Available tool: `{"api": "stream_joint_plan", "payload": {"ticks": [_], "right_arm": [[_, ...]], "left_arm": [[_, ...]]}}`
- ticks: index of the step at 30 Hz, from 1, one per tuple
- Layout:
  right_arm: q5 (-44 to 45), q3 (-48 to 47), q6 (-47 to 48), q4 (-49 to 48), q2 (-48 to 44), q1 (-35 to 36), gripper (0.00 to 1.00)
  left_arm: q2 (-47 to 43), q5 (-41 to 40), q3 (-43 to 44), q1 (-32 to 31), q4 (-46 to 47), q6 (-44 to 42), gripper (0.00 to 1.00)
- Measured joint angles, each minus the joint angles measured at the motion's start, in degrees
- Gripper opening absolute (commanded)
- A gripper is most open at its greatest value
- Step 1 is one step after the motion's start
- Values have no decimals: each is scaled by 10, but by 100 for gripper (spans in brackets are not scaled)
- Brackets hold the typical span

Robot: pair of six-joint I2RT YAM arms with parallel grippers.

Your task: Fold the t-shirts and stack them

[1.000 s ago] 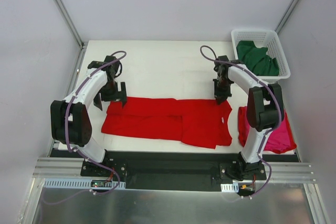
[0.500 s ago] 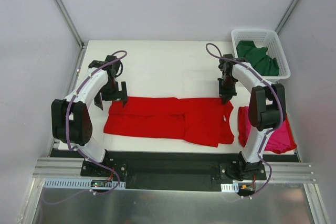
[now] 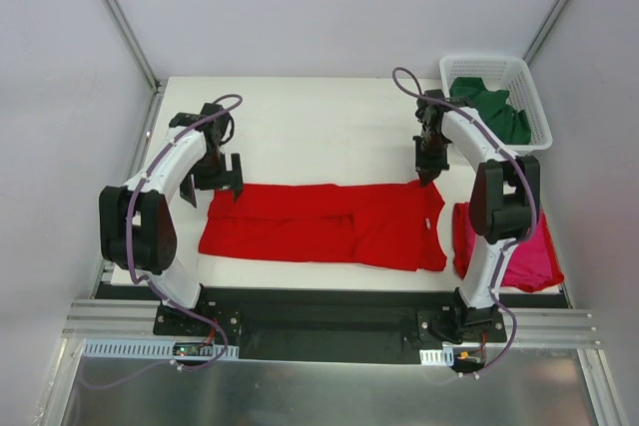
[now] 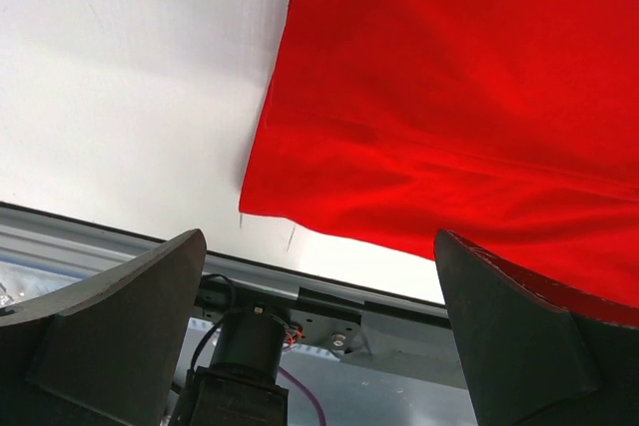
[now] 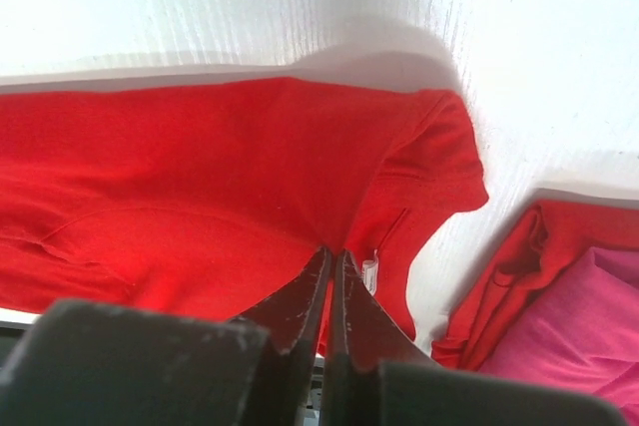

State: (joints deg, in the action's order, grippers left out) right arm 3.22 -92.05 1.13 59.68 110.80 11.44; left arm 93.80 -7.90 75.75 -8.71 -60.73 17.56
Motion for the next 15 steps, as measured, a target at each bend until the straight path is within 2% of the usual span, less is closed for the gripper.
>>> {"api": "stream_joint_plan", "payload": {"ticks": [15], "right_arm": [[-9, -39, 0, 21, 24, 0, 1]], "left_arm": [[13, 0, 7, 0, 0, 0, 99]]}}
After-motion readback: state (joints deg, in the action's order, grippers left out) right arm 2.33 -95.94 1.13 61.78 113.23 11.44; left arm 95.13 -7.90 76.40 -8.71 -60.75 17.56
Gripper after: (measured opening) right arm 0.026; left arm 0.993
